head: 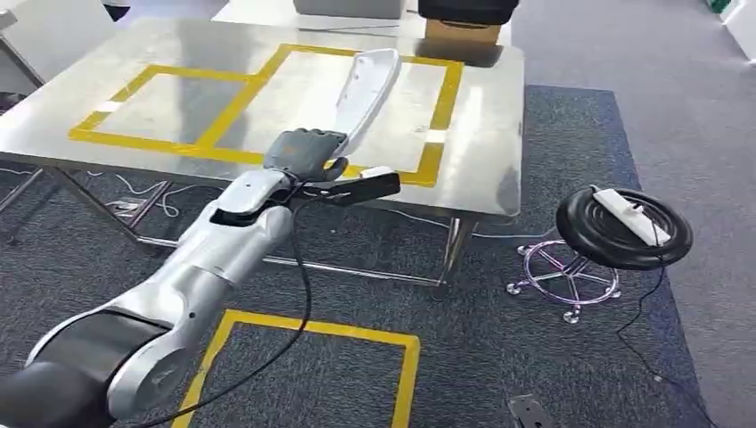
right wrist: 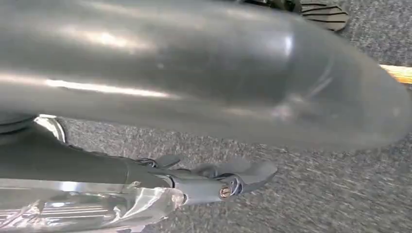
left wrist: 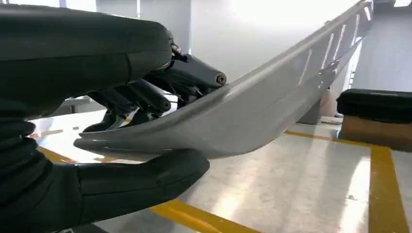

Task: Take the parts from the cabinet and place them on the table.

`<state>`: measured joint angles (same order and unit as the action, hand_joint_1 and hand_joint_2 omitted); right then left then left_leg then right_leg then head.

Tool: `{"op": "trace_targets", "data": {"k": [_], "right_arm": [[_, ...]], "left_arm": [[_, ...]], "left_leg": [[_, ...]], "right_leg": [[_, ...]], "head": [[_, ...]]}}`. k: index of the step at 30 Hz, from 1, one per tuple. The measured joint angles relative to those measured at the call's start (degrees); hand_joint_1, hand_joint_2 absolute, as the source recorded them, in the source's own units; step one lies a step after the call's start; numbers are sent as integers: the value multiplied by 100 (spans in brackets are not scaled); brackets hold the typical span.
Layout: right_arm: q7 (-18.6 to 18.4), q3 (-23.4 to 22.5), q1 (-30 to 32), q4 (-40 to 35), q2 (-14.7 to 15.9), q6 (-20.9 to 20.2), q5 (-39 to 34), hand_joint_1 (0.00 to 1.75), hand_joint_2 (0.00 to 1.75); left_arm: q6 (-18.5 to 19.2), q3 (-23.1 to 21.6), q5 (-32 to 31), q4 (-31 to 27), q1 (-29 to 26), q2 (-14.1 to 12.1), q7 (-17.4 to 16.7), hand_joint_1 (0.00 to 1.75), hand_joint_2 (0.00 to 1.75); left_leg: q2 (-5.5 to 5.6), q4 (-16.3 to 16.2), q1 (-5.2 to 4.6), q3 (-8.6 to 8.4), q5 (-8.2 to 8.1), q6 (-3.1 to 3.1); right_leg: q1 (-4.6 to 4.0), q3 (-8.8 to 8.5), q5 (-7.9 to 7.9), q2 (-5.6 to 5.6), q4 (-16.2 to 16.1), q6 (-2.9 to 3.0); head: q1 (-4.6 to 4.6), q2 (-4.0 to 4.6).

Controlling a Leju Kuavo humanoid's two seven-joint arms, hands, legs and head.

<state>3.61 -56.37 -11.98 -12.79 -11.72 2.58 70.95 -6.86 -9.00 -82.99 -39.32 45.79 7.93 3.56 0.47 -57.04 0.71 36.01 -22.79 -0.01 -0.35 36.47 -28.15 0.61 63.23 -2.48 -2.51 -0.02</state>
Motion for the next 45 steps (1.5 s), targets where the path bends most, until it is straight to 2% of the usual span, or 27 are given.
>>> {"op": "trace_targets", "data": {"k": [2,3,4,6,8,9,12,14,15,17,18,19,20,21,23,24,25,29,31,33,34,35,36,38,40,42,45], "right_arm": [[0,0,-1,0,0,0,0,0,0],[0,0,13,0,0,0,0,0,0],[0,0,25,2,0,-2,0,0,0],[0,0,23,0,0,0,0,0,0],[0,0,14,0,0,0,0,0,0],[0,0,3,0,0,0,0,0,0],[0,-2,16,2,0,-2,0,0,0],[4,-2,6,0,0,0,0,0,0],[4,-2,-3,0,0,-2,-2,0,0],[4,-2,-3,2,0,-2,-2,0,0],[4,-2,-1,0,0,-2,-2,0,0],[2,-2,1,2,0,-2,-2,0,0],[2,-2,5,2,0,-2,-2,0,0],[2,-2,8,2,0,-2,-2,0,0],[2,-2,5,0,0,-2,-2,0,0],[4,-2,-3,0,0,-2,-2,0,0],[2,-2,-12,0,0,-2,-2,0,0],[2,-2,4,0,0,0,-4,0,0],[2,-2,-13,0,0,24,-4,0,0],[0,-2,-1,2,-2,37,-4,0,0],[0,-2,8,2,-2,42,-4,0,0],[-2,-2,13,2,-2,41,-4,0,0],[-2,-2,11,2,-2,44,-4,0,0],[-2,-2,2,2,-2,48,-4,0,0],[-2,-2,-19,0,-2,57,-7,0,0],[-9,-4,-18,2,-2,59,-7,0,0],[-7,-4,-33,2,-4,61,-4,0,0]], "left_arm": [[0,0,0,2,-4,9,0,175,175],[2,0,0,2,-14,11,0,175,175],[2,0,0,2,-24,11,0,175,175],[2,0,0,2,-31,11,0,175,175],[2,0,0,2,-26,13,0,175,175],[0,0,0,2,-9,11,0,175,175],[2,0,0,2,-13,13,0,175,175],[2,0,0,-2,-8,15,0,175,175],[0,0,0,-2,2,15,0,175,175],[2,0,0,0,-17,13,0,175,175],[4,0,0,0,-40,9,0,175,175],[7,0,0,0,-62,7,0,175,175],[9,2,0,0,-73,-4,0,175,175],[9,2,0,0,-71,-11,0,175,175],[9,2,0,0,-51,-11,0,175,175],[7,2,0,2,-34,-13,0,175,175],[9,0,0,2,-21,9,0,175,175],[9,2,-33,0,-23,5,0,175,175],[-2,4,-33,0,-16,11,0,175,175],[-2,4,-33,4,-22,11,0,175,175],[-2,4,-33,4,-26,11,2,175,175],[-2,4,-33,4,-27,11,2,175,175],[-2,4,-33,4,-26,11,0,175,175],[-2,4,-35,4,-15,15,2,175,175],[-2,4,-35,7,21,13,2,175,175],[-2,4,-39,7,20,11,2,175,175],[-2,7,-44,4,39,15,11,175,175]], "left_leg": [[0,-1,-9,-27,-38,23],[0,-1,-14,-43,-57,24],[2,-2,-15,-68,-77,20],[8,-2,-14,-142,-128,0],[8,3,-11,-230,-193,-43],[11,-5,-43,-224,-220,-85],[8,45,-16,-237,-217,-161],[1,-35,-12,-235,-299,-222],[0,-318,-22,-93,-446,-235],[0,-1274,-20,429,-830,-263],[0,-1667,-21,681,-939,-271],[-1,-1813,-17,828,-893,-274],[-1,-1684,-13,817,-700,-275],[-1,-1327,-10,687,-410,-273],[-15,-366,1,256,131,-292],[-21,-107,8,123,142,-314],[17,-44,8,99,61,-201],[22,-38,0,70,16,-46],[23,-38,-3,15,-23,12],[23,-39,-16,-23,-66,32],[24,-39,-20,-40,-82,33],[28,-39,-22,-66,-103,30],[35,-39,-23,-101,-130,21],[37,-38,-22,-197,-192,-4],[48,-47,-54,-196,-233,-72],[45,-11,-32,-197,-231,-125],[28,-160,-29,-157,-366,-210]], "right_leg": [[18,528,-358,-8,955,-37],[23,765,-433,-8,1320,-48],[26,862,-354,-8,1381,-50],[28,629,149,-9,732,-26],[30,157,680,-26,-311,12],[1,35,563,-28,-451,20],[-24,55,533,-8,-458,102],[16,-24,556,-2,-538,178],[20,-54,534,-4,-543,214],[18,-99,490,-12,-544,267],[18,-116,469,-11,-544,269],[19,-141,449,-8,-543,271],[22,-173,422,3,-542,262],[27,-208,391,19,-538,238],[39,-277,320,31,-518,179],[-17,-260,273,32,-464,133],[-14,-237,243,44,-436,131],[19,-238,167,18,-422,36],[24,76,-131,-13,244,-21],[32,658,-438,-14,1231,-39],[32,828,-424,-14,1422,-32],[31,854,-278,-14,1335,-21],[31,748,-6,-13,997,0],[30,297,588,-14,-53,45],[2,77,584,-10,-466,71],[-13,103,568,-5,-438,95],[20,5,576,-2,-530,205]], "head": [[-2,0],[-5,0],[-4,0],[-7,0],[-2,0],[4,0],[-9,0],[-13,0],[-26,0],[-22,0],[-29,0],[-29,0],[-31,0],[-42,0],[-42,0],[-61,0],[-50,0],[-33,0],[-2,0],[-2,0],[-5,0],[-5,0],[-4,0],[-2,0],[-4,0],[-11,0],[-18,0]]}}
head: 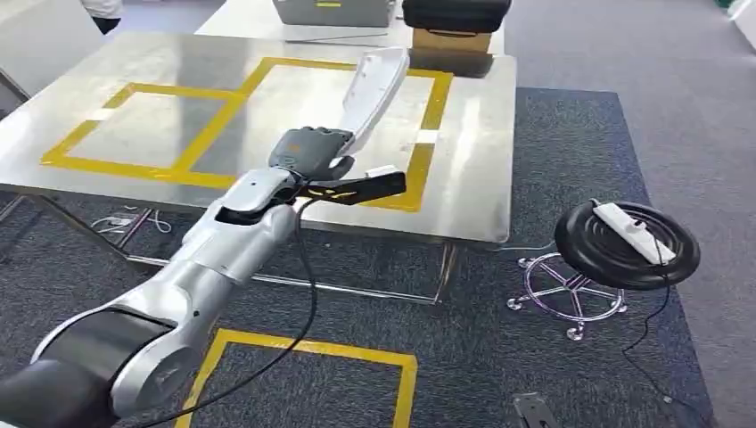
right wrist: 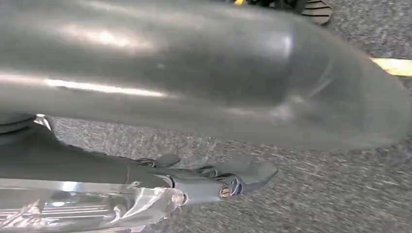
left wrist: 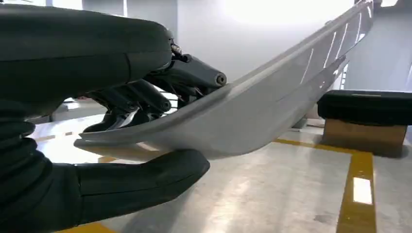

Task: Take the parts from the cabinet and place them on the table.

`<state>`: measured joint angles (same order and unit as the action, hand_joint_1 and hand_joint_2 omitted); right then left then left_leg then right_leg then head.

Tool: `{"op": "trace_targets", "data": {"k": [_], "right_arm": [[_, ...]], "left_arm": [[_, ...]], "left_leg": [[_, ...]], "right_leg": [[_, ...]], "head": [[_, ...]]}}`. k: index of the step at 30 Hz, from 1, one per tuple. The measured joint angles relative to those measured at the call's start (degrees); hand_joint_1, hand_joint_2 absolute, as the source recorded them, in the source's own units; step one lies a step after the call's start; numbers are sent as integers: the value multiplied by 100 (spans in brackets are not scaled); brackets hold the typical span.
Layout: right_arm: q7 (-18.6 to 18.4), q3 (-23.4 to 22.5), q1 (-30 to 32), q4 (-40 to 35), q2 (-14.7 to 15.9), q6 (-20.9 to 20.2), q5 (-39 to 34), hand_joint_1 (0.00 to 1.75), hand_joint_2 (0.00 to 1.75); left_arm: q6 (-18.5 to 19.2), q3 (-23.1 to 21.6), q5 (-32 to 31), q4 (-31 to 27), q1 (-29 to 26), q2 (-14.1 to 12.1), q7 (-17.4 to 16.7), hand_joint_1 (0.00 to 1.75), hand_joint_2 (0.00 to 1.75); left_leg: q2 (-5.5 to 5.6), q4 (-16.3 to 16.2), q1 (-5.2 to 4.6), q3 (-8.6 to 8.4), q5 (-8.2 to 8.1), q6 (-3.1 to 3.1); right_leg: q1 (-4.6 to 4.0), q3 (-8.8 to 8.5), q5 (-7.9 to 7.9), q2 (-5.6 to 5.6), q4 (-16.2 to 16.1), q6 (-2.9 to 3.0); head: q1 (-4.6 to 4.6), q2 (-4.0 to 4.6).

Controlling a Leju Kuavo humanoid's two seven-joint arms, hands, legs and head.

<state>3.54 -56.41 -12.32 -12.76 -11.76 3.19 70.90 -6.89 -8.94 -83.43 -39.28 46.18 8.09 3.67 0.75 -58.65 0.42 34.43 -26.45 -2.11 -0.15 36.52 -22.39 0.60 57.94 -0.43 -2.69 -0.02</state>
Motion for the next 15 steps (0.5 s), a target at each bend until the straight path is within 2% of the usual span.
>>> {"op": "trace_targets", "data": {"k": [1,3,4,5,6,8,9,10,11,13,14,15], "right_arm": [[0,0,-18,-2,0,0,0,0,0],[0,0,-34,0,-2,0,0,0,0],[0,0,-34,0,-2,0,0,0,0],[0,0,-30,0,-2,0,0,0,0],[0,0,-27,0,-2,-2,2,0,0],[0,0,-29,0,-7,-4,4,0,0],[0,0,-34,0,-9,-4,7,0,0],[2,0,-49,-2,-9,-7,7,0,0],[2,0,-57,0,-9,-11,7,0,0],[13,0,-49,0,-9,-33,9,0,0],[13,0,-52,-2,-7,-48,9,0,0],[18,0,-56,-2,-7,-52,9,0,0]], "left_arm": [[0,0,0,2,19,0,2,175,175],[2,0,-4,7,12,-7,0,175,175],[2,0,-7,15,-3,-9,2,175,175],[4,0,-9,17,-16,-18,0,175,175],[7,0,-15,17,-16,-22,2,175,175],[7,0,-35,17,4,-24,0,175,175],[9,0,-42,17,15,-24,2,175,175],[13,0,-44,17,46,-16,2,175,175],[18,0,-46,17,46,5,0,175,175],[20,2,-52,20,46,-7,0,175,175],[18,2,-52,17,59,-2,0,175,175],[17,2,-52,18,73,2,2,175,175]], "left_leg": [[0,-351,-2,182,-182,-13],[0,-1268,-2,714,-524,-33],[0,-1589,0,940,-570,-42],[0,-1594,3,999,-462,-47],[-2,-1357,5,932,-222,-42],[-10,-440,9,517,345,-29],[-29,-24,14,319,516,-33],[-13,191,9,223,408,-3],[-6,141,2,235,412,48],[-1,143,-29,239,382,122],[-2,168,9,219,394,158],[2,170,14,188,376,187]], "right_leg": [[1,-14,-11,-2,0,29],[-1,-38,-43,-3,1,62],[-1,-53,-59,-3,2,71],[0,-74,-81,-1,2,69],[1,-104,-105,6,5,58],[9,-180,-165,21,16,10],[5,-196,-201,24,28,-25],[-43,-167,-252,33,103,-56],[-38,-164,-250,28,74,-66],[-19,-187,-258,25,37,-121],[-17,-186,-289,23,55,-151],[-13,-117,-362,3,193,-191]], "head": [[-4,0],[-2,0],[0,0],[0,0],[-4,0],[-2,0],[0,0],[0,0],[33,0],[29,0],[9,0],[41,0]]}}
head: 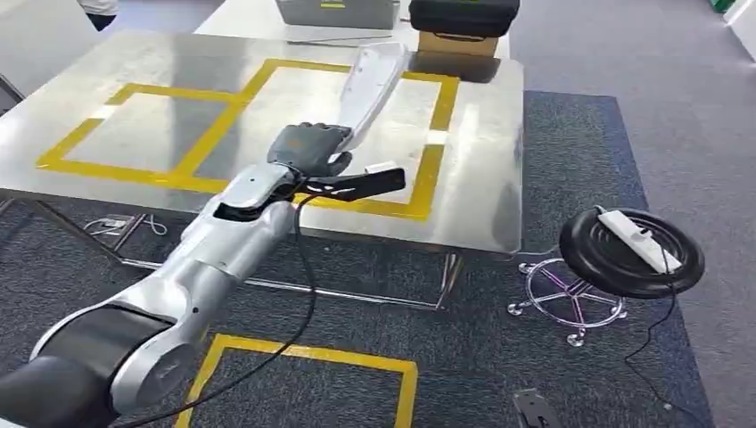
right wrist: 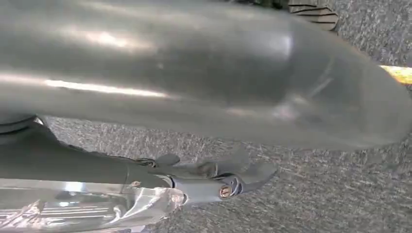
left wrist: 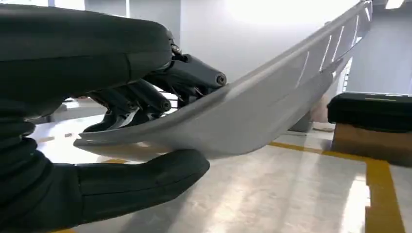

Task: Take the parts from the cabinet and place them on the table.

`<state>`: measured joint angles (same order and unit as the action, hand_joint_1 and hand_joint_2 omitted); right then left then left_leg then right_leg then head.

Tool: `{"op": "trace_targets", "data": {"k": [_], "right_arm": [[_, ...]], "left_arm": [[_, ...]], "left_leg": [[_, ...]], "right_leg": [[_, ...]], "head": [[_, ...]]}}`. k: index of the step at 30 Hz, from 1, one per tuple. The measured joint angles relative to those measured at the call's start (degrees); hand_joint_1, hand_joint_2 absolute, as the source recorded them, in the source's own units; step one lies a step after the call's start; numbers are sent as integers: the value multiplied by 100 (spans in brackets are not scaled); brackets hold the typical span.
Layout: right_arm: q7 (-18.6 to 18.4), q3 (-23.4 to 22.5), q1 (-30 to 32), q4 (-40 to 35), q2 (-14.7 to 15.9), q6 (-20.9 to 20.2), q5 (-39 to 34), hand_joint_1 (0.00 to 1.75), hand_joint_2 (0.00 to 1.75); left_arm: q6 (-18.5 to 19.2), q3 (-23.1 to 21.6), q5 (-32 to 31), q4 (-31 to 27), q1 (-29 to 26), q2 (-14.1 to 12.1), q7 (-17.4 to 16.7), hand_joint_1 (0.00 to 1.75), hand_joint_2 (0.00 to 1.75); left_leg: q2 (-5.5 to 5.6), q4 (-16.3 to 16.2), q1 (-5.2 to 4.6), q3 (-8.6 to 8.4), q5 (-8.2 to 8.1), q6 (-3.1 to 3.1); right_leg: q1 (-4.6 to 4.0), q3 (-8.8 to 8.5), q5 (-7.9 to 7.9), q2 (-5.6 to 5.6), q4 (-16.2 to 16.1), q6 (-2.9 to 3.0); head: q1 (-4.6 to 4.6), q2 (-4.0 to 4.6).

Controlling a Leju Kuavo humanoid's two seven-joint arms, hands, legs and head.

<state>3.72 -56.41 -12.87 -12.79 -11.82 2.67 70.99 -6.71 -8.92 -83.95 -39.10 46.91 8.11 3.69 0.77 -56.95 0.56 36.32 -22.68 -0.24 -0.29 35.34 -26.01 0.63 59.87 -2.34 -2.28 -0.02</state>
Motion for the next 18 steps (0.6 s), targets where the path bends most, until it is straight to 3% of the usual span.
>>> {"op": "trace_targets", "data": {"k": [1,3,4,5,6,7,8,9,10,13,15,16,18], "right_arm": [[0,2,-9,0,-2,-11,0,0,0],[0,2,-3,2,0,-13,0,0,0],[0,2,7,2,-2,-13,0,0,0],[0,0,17,2,0,-15,0,0,0],[0,0,21,2,0,-18,0,0,0],[0,0,18,2,0,-18,0,0,0],[0,0,14,2,0,-18,0,0,0],[0,0,12,0,0,-15,0,0,0],[0,2,2,2,-2,-18,0,0,0],[-2,0,12,2,0,-20,0,0,0],[0,0,7,2,0,-18,-2,0,0],[0,0,-3,2,0,-13,-2,0,0],[0,0,-4,2,-2,2,-7,0,0]], "left_arm": [[0,0,0,0,12,9,0,175,175],[2,0,-2,0,17,15,-2,175,175],[4,0,-4,0,5,17,-2,175,175],[2,0,-4,0,-5,17,-2,175,175],[2,0,-4,0,-10,20,-2,175,175],[2,0,-4,0,-10,24,0,175,175],[2,0,-4,0,-3,26,0,175,175],[2,0,-4,0,6,28,-2,175,175],[2,0,-4,0,26,26,0,175,175],[4,0,-4,0,25,31,0,175,175],[0,0,-4,-7,28,37,-2,175,175],[0,0,-4,-7,45,39,-2,175,175],[2,0,-4,-7,31,37,-2,175,175]], "left_leg": [[-1,0,2,-23,-19,30],[-1,-2,-5,-56,-57,55],[0,-3,-7,-72,-77,53],[0,-4,-7,-96,-97,48],[3,-4,-6,-132,-124,41],[5,-5,-5,-174,-152,30],[5,-4,-2,-233,-190,10],[5,-2,1,-281,-229,-17],[7,-7,-34,-276,-254,-58],[5,33,-10,-277,-257,-130],[-5,-34,-4,-277,-338,-195],[-8,-271,-16,-154,-458,-208],[-8,-1186,-17,377,-811,-230]], "right_leg": [[5,149,-147,-11,315,-33],[28,674,-492,-12,1272,-71],[31,893,-574,-13,1607,-76],[31,1004,-516,-13,1686,-78],[32,952,-310,-13,1485,-71],[33,787,-28,-14,1065,-60],[35,532,291,-16,494,-46],[35,316,510,-24,-2,-30],[10,202,403,-19,-91,-20],[-17,222,357,2,-114,72],[19,156,371,5,-172,163],[22,139,351,1,-174,199],[21,115,317,-5,-174,243]], "head": [[18,0],[13,0],[7,0],[11,0],[9,0],[11,0],[9,0],[13,0],[18,0],[2,0],[2,0],[-15,0],[-11,0]]}}
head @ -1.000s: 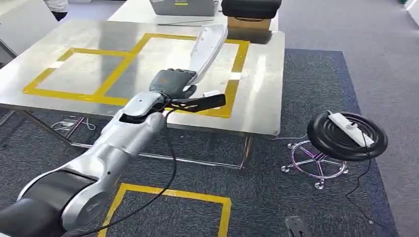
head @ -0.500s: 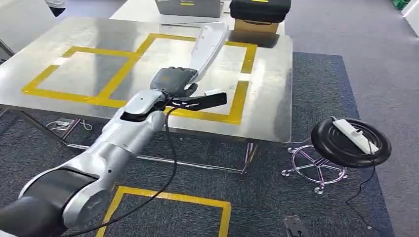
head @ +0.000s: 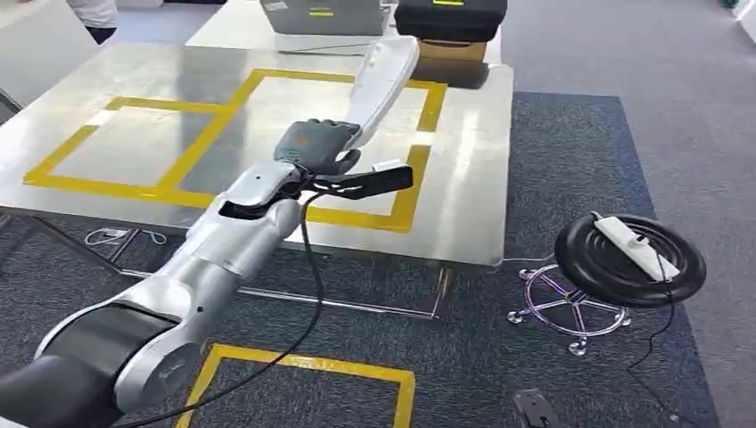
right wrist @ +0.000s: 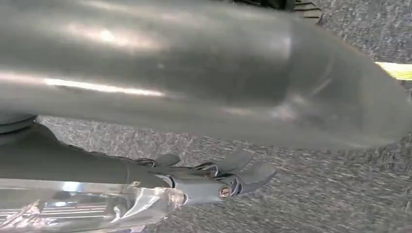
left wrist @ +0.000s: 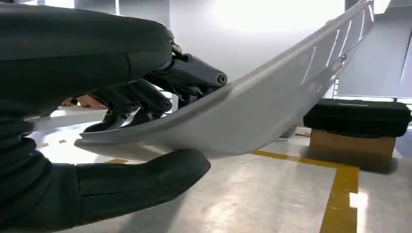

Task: Take the parts from the cabinet and place them on the table.

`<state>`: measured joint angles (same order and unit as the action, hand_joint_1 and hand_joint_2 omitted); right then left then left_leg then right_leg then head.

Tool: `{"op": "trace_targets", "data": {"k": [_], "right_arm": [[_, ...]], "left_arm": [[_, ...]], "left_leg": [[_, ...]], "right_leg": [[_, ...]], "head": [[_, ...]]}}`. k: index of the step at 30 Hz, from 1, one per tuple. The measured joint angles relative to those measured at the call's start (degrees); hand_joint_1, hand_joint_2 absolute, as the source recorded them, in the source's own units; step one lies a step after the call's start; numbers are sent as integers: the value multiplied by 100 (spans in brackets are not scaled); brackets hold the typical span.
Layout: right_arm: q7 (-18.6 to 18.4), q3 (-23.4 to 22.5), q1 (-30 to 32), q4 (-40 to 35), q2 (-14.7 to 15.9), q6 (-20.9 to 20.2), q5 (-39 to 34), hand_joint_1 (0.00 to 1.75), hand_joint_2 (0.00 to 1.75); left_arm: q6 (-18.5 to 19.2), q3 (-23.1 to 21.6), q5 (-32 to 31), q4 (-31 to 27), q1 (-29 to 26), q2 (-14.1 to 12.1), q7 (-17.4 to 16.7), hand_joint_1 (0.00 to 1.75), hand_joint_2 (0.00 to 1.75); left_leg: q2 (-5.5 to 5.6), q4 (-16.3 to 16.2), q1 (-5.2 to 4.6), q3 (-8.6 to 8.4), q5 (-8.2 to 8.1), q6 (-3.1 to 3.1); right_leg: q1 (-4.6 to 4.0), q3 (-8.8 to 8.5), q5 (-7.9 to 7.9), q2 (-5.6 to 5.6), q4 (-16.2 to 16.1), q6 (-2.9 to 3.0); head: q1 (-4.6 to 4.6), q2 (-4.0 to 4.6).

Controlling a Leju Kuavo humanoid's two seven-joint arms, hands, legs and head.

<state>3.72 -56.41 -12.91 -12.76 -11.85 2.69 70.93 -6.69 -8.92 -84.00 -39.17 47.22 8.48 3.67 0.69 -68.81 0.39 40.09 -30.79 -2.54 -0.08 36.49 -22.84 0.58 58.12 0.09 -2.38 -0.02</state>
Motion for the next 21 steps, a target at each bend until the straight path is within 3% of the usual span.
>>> {"op": "trace_targets", "data": {"k": [1,2,3,4,6,7,8,10,12,13,16,17,18,19,21], "right_arm": [[-2,0,8,0,0,16,-2,0,0],[-4,0,17,0,0,29,-2,0,0],[-4,-2,28,0,0,40,-2,0,0],[-4,-2,37,0,0,42,-4,0,0],[-4,-7,44,0,-9,46,-4,0,0],[-4,-7,36,0,-9,46,-4,0,0],[-4,-7,29,0,-9,48,-7,0,0],[-7,-7,42,0,-9,48,-7,0,0],[-7,-9,53,0,-9,51,-11,0,0],[-2,-9,49,0,-9,51,-11,0,0],[-2,-9,59,0,-9,51,-13,0,0],[-2,-11,72,0,-9,51,-13,0,0],[-2,-11,84,0,-9,51,-13,0,0],[-2,-11,89,0,-9,51,-13,0,0],[-2,-13,87,0,-9,51,-13,0,0]], "left_arm": [[0,0,0,0,-37,-4,0,175,175],[0,0,0,0,-77,-7,0,175,175],[0,0,0,0,-105,-20,0,175,175],[0,0,0,0,-115,-24,2,175,175],[-2,0,0,-2,-112,-22,0,175,175],[-2,0,0,-2,-105,-24,0,175,175],[-2,0,0,-2,-97,-7,2,175,175],[2,0,-2,-2,-115,-9,2,175,175],[7,2,-2,-13,-114,4,2,175,175],[9,4,-2,-17,-114,9,2,175,175],[17,4,-2,-20,-121,33,2,175,175],[15,4,-2,-20,-129,35,2,175,175],[17,4,-2,-20,-139,37,2,175,175],[17,4,-2,-20,-141,37,2,175,175],[13,4,0,-22,-139,44,2,175,175]], "left_leg": [[0,-417,0,273,-123,-8],[0,-589,1,435,-93,-10],[-1,-495,2,443,75,-6],[-1,-199,3,337,334,3],[-11,776,4,-108,897,18],[-30,1083,1,-257,958,12],[-4,1171,3,-298,871,79],[4,1163,-26,-285,845,142],[7,1184,8,-330,839,210],[10,1185,11,-362,818,242],[9,1183,8,-427,760,285],[9,1182,8,-446,739,285],[11,1182,8,-478,715,276],[14,1181,9,-516,686,267],[17,1182,13,-610,626,232]], "right_leg": [[-1,-7,-16,0,1,13],[-1,-25,-33,2,1,12],[0,-53,-54,7,2,11],[0,-90,-82,20,4,-3],[3,-182,-153,31,8,-57],[-45,-180,-193,36,37,-98],[-50,-158,-227,43,69,-106],[-38,-177,-239,36,38,-146],[-25,-157,-302,21,86,-209],[-25,-75,-410,-1,297,-245],[-10,665,-931,-8,1665,-305],[-7,853,-959,-8,1919,-310],[0,894,-817,-8,1860,-310],[7,783,-554,-8,1535,-303],[21,330,36,-15,497,-287]], "head": [[-4,0],[-2,0],[-9,0],[-17,0],[-20,0],[-22,0],[-20,0],[-4,0],[-11,0],[29,0],[27,0],[24,0],[26,0],[26,0],[24,0]]}}
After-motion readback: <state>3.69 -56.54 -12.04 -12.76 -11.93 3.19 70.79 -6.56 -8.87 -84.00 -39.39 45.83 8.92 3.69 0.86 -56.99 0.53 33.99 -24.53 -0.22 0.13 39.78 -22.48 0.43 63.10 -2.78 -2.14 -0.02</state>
